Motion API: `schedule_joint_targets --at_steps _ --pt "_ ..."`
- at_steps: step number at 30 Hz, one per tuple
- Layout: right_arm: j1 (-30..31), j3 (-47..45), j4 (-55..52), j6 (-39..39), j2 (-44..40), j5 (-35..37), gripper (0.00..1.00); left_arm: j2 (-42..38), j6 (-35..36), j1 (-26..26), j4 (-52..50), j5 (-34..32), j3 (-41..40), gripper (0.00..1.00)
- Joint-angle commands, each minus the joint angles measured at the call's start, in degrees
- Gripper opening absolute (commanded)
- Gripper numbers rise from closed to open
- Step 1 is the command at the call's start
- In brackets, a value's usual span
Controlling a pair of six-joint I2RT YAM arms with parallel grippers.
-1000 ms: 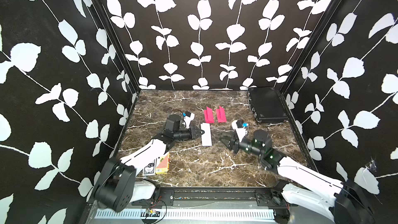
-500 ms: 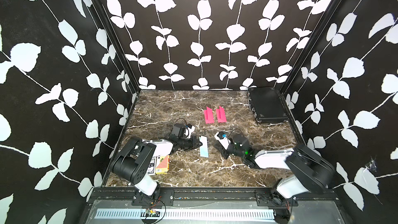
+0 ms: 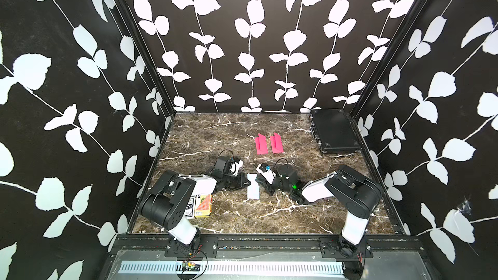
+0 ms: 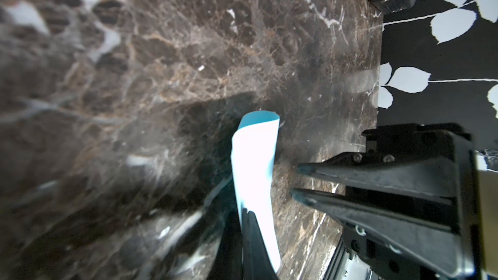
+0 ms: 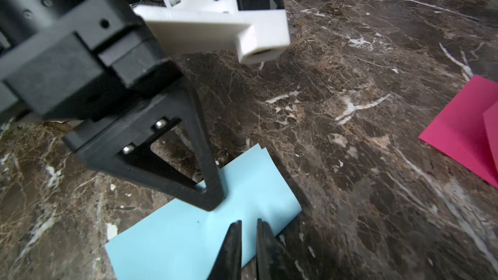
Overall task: Fold the square paper along the opposite sides
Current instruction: Smooth out the paper at the center of the board.
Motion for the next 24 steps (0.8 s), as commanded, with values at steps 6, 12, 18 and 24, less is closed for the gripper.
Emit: schedule_joint_targets --at_steps 6,12,18,24 --pt "2.29 2.48 2.75 -0.21 3.26 -0.19 0.11 -0.57 2.01 -0.17 -1.55 -0.75 -0.92 0.00" --pt "3.70 1.28 2.60 -1.76 6.28 2.86 0.06 0.69 2.10 0.19 -1.04 -0.66 -0.91 0.00" --pt "4.27 -2.43 2.86 -2.82 7.18 6.13 0.03 1.11 1.03 3.12 1.40 0.22 -2.66 0.00" --pt "5.46 -4.12 0.10 -3.99 6.26 8.34 0.02 1.41 0.88 4.53 2.08 0.20 -3.09 0.00"
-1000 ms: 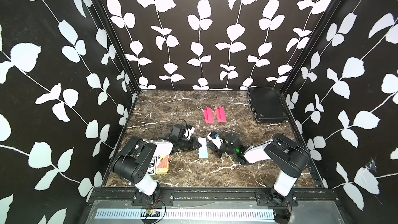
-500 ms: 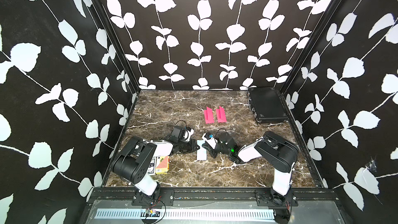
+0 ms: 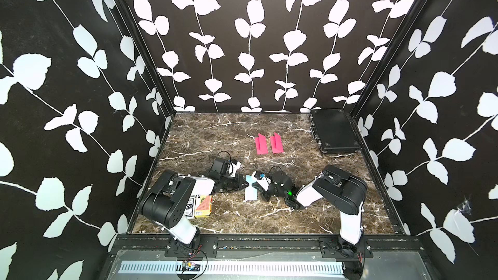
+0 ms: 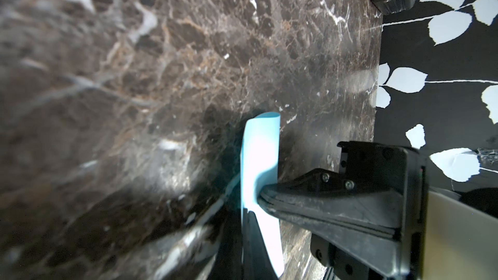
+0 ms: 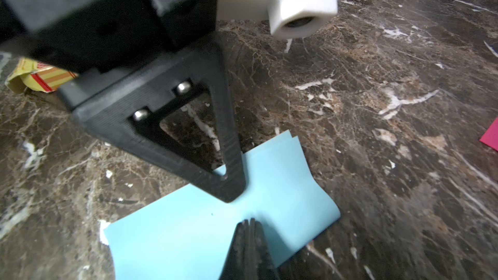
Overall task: Fold the square paper along the opposite sides
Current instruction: Smooth out the paper at the center of the board.
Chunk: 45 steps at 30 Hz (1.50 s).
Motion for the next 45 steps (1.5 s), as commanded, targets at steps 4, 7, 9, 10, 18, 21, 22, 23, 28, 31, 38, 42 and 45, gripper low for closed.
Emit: schedule_joint_targets --at_steps 4,7,9,10,18,21,22,23,28,31,38,42,45 --pt "1.26 -4.72 -7.05 -1.43 -0.38 4.34 0.02 0.58 0.07 1.78 0.40 -1.82 -1.31 0.00" --pt "1.32 -6.42 -6.89 -1.26 -1.12 5.77 0.02 0.66 0.07 1.95 0.41 -1.82 -1.31 0.00" --pt "1.53 -7.22 -7.13 -1.18 -1.95 6.44 0.02 0.69 0.18 2.10 0.40 -1.71 -1.31 0.00" --pt "1.71 -7.56 -7.67 -1.21 -2.38 6.84 0.02 0.76 0.14 2.13 0.60 -1.62 -1.32 0.00" --pt "1.77 -8.52 -6.55 2.87 -12.99 6.05 0.04 1.46 -0.36 2.10 2.58 -0.34 -1.98 0.00" --pt "1.56 -4.88 -6.29 2.81 -14.28 2.08 0.04 1.17 -0.09 2.17 3.02 -0.33 -2.53 0.00" --pt "1.62 -3.59 -5.90 2.56 -13.22 0.57 0.05 1.07 0.16 2.31 3.06 -0.34 -2.60 0.00" --pt "1.53 -2.42 -5.62 2.37 -11.79 -0.48 0.05 1.02 0.37 2.27 3.12 -0.34 -2.62 0.00" --pt "1.54 1.58 -1.37 2.23 -2.82 -3.90 0.05 1.70 1.47 2.59 3.85 -0.08 -2.34 0.00" --pt "1.52 2.41 -3.01 1.40 0.60 -3.34 0.04 2.80 1.72 3.18 4.21 0.41 -1.51 0.00" --pt "1.55 -0.75 -4.47 1.57 3.76 -0.04 0.02 5.56 1.05 6.54 5.32 0.92 -0.07 0.00" --pt "1.56 -1.23 -7.25 0.77 2.35 -0.03 0.02 6.97 0.78 7.94 6.36 1.41 0.26 0.00" --pt "1.71 -1.78 -7.17 0.76 2.16 -0.24 0.02 7.38 0.86 8.47 6.55 1.51 0.51 0.00"
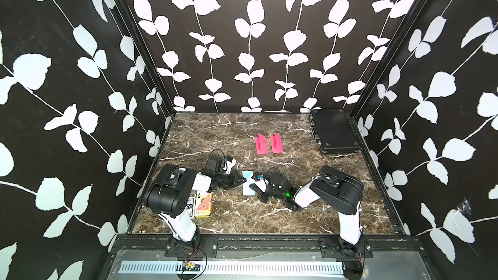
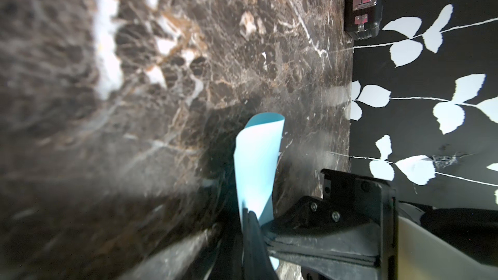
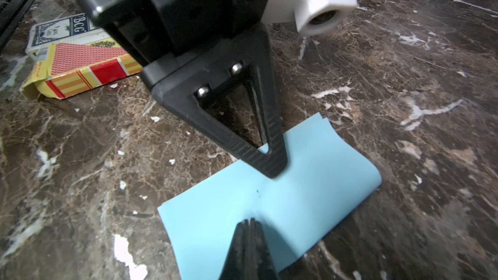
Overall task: Fold the square paper along the opposite sides
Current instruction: Smooth out the paper at the center of the board.
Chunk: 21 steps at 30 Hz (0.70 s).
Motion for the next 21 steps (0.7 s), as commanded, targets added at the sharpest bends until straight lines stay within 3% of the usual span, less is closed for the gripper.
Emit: schedule_joint_targets --at_steps 1,21 --pt "0.34 -3.20 -8.06 -0.53 0.50 0.83 0.02 1.53 0.70 1.89 -1.21 -5.92 0.41 0.00" --pt "4.55 -6.10 -12.43 -1.42 -3.82 5.15 0.02 3.66 0.44 4.08 0.09 -5.57 1.32 0.00"
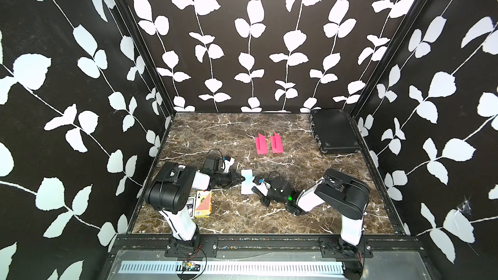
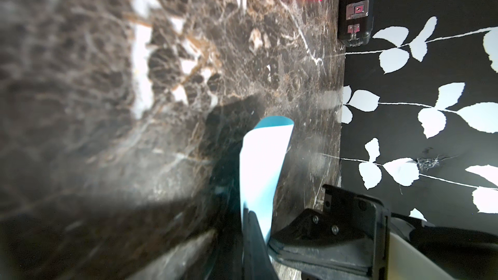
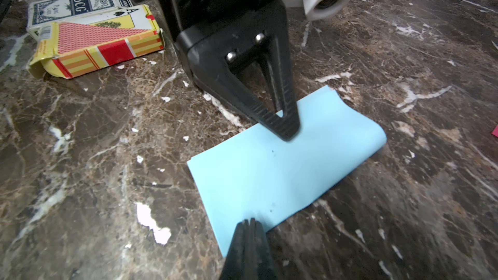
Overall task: Fold the square paper along the opposite sides
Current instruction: Smooth out the paper at the center of the board.
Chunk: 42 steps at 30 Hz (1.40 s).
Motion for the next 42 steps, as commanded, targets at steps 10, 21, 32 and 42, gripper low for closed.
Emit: schedule_joint_targets --at_steps 10,21,32,42 --pt "4.32 -3.53 -12.14 -0.86 -1.43 2.83 0.02 1.77 0.99 2.04 -0.94 -7.37 0.61 0.00" --pt "-3.02 -5.08 1.27 5.54 -11.02 0.19 0.02 -0.23 -7.01 -5.87 8.31 -6.82 -7.24 0.00" --pt "-3.70 5.49 5.20 0.78 4.32 0.01 0.00 -2.67 -7.45 -8.81 6.62 -7.98 -8.56 0.00" --pt "-5.92 2.57 5.08 0.51 7.37 4.09 0.00 -4.28 -5.20 -8.57 2.98 -9.05 -8.93 0.00"
